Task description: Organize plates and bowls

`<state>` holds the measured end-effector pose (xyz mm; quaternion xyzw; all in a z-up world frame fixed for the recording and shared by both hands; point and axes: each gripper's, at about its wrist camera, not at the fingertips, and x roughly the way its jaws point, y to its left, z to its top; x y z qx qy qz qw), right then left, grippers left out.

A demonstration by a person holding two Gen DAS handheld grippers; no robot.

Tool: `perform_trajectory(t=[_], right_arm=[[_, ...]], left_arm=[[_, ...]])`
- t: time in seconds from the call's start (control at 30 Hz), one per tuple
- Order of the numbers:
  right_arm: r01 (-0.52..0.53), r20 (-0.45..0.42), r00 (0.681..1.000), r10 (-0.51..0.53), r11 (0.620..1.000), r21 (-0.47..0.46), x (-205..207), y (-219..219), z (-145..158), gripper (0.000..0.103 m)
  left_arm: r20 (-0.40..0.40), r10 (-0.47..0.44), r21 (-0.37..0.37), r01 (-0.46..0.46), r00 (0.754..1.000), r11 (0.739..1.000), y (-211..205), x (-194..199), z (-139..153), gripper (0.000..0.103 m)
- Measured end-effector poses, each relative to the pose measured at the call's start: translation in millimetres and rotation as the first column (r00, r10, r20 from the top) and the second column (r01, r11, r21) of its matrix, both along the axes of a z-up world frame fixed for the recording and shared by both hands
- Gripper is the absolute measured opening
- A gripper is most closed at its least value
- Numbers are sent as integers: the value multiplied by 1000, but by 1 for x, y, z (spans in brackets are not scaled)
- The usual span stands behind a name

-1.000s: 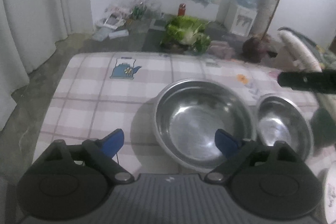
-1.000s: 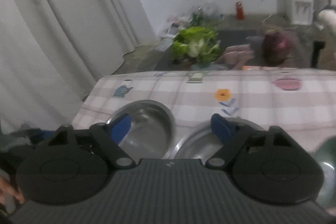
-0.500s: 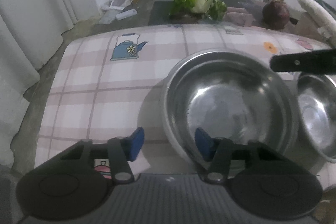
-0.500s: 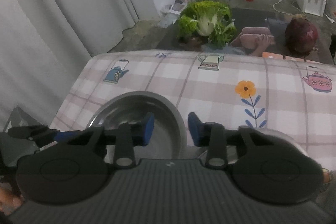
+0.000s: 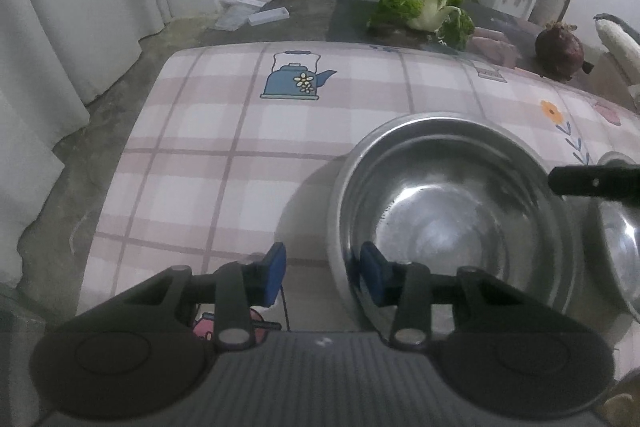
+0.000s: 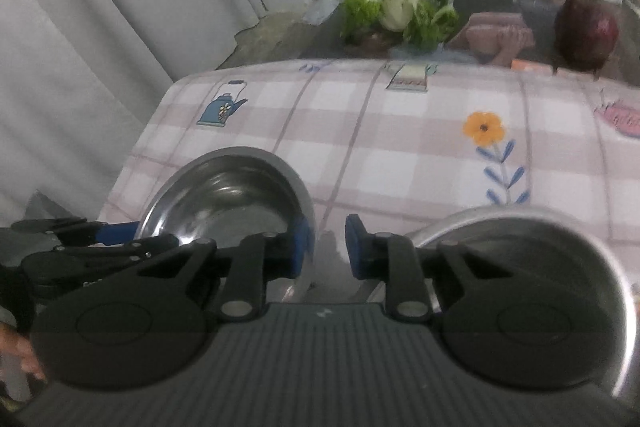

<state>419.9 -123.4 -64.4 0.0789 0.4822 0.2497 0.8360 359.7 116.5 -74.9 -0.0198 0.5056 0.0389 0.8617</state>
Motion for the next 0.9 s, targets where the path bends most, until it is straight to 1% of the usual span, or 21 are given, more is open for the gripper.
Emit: perform_trajectory(t=[0.13,0.23,0.3,0.43,0.5,0.6,0.73,0.9], right_arm=[[-12,-20,1000,12,1000,-3,-2,9,-4,19],[-19,-29,999,18,1000,-23,-3,14,-7,19],[-18,-46,999,17,1000,-21,-3,15,-10,19],[-32,-77,997,31,999,-16,-6,19,-17,18],[-40,-73,997,38,999,-23,-9,22,-18,15],[-38,-65,997,35,999,-37,-13,24,-19,12],[-30,-62,998,28,999,-31,-16,18,-15,12],[-38,-66,997,36,999,-29,-19,16,-16,11]], left_arm=[[-7,16,-30,-17,1000,999,4,-1,0,41],[-10,18,-33,-18,1000,999,3,-1,0,38],[-12,13,-38,-14,1000,999,2,-2,1,33],[-15,7,-41,-7,1000,999,0,-3,1,27],[-19,3,-48,-3,1000,999,-2,-3,2,18],[-26,8,-39,-9,1000,999,-5,-3,4,18],[-16,-7,-35,6,1000,999,-7,-8,8,19],[-40,-6,-27,5,999,1000,-9,-6,4,19]])
